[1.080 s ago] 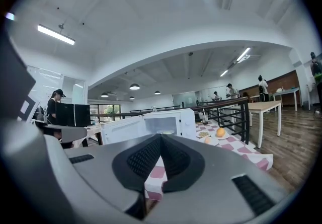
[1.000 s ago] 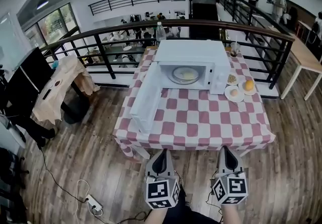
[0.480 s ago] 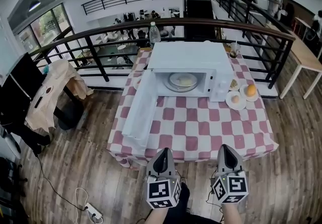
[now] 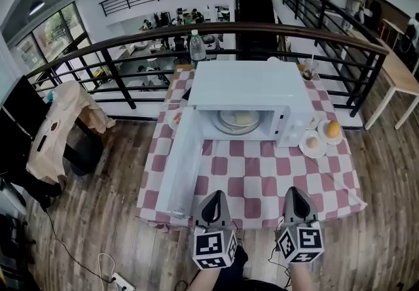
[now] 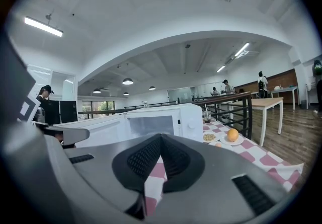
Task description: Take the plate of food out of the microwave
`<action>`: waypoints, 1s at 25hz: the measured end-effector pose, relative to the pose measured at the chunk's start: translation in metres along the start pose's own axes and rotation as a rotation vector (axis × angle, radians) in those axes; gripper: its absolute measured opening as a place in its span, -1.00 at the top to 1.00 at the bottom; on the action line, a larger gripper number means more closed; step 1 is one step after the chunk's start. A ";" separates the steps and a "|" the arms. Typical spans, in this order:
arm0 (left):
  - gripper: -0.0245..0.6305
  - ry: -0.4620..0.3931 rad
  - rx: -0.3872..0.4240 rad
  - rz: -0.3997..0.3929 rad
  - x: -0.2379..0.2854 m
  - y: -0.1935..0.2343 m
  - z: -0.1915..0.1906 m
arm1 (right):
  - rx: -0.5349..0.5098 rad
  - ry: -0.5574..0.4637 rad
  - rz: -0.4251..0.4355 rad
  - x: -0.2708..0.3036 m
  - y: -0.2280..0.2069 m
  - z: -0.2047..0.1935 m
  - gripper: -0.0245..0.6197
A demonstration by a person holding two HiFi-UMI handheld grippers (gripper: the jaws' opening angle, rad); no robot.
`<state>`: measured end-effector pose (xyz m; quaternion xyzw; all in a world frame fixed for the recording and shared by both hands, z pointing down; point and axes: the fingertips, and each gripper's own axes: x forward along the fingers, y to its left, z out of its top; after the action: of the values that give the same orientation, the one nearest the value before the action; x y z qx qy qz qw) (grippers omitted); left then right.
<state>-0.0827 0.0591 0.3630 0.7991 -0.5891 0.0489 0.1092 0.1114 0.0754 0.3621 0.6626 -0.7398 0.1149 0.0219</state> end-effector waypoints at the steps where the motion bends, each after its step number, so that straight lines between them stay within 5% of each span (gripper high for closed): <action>1: 0.90 0.002 -0.002 -0.002 0.007 0.002 0.000 | 0.000 0.001 -0.001 0.008 -0.001 0.000 0.95; 25: 0.90 0.085 -0.136 -0.012 0.119 0.029 -0.011 | 0.035 0.077 0.024 0.126 -0.002 -0.010 0.95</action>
<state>-0.0736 -0.0574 0.4021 0.7905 -0.5813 0.0420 0.1882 0.0971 -0.0455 0.3953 0.6489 -0.7443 0.1535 0.0373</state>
